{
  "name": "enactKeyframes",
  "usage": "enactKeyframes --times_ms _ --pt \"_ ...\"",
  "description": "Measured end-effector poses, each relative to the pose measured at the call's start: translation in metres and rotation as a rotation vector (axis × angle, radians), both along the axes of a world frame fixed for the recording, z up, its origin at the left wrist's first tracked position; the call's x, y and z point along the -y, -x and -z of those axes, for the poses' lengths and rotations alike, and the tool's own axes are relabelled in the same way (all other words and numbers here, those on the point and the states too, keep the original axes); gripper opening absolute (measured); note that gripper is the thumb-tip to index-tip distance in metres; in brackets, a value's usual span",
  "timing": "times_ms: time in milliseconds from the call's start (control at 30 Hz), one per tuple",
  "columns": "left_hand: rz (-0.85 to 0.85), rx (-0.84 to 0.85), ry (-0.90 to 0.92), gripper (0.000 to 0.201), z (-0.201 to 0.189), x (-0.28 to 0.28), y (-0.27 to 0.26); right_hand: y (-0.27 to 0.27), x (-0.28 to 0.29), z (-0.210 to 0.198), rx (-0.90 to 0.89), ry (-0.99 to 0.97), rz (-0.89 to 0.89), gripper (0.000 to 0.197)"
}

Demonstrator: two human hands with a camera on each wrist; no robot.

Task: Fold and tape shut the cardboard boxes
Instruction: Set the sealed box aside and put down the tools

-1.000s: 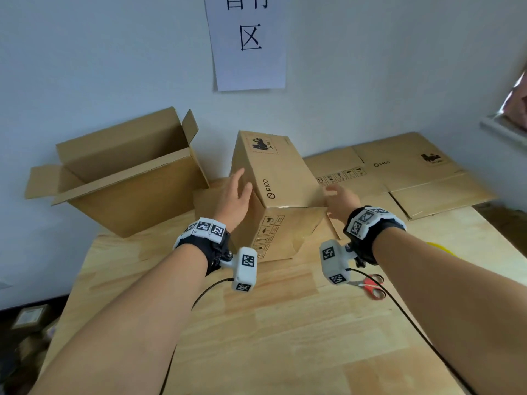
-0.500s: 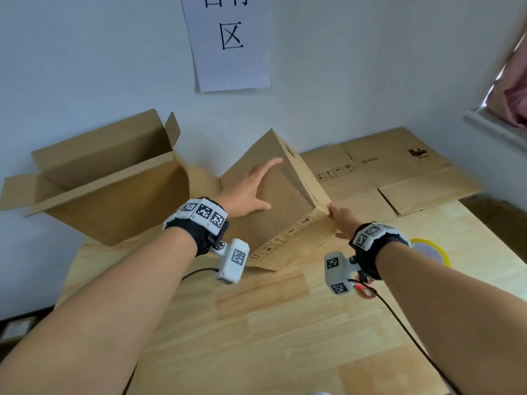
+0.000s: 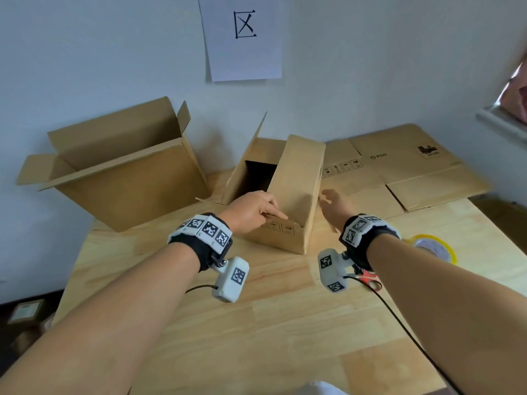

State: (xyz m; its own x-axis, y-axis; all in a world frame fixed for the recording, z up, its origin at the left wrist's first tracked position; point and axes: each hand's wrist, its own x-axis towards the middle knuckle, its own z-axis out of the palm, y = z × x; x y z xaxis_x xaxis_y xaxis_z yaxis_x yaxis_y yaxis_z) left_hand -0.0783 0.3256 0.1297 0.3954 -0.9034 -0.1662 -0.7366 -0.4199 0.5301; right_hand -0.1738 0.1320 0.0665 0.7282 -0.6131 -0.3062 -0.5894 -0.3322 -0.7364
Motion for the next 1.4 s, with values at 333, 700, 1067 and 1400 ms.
enactKeyframes --times_ms 333,700,1067,1400 --pt "-0.077 0.13 -0.321 0.088 0.02 -0.067 -0.038 -0.054 -0.04 -0.036 0.05 0.453 -0.452 0.058" --pt "-0.163 -0.01 -0.574 0.089 -0.001 -0.089 -0.042 -0.103 -0.061 -0.042 -0.252 0.712 -0.88 0.072" --pt "-0.257 -0.101 -0.6 0.055 0.02 -0.079 -0.045 -0.11 -0.043 -0.057 -0.117 0.98 -0.937 0.063" --pt "-0.26 0.008 -0.542 0.063 0.027 -0.076 -0.034 -0.046 -0.009 -0.078 -0.106 1.021 -0.894 0.037"
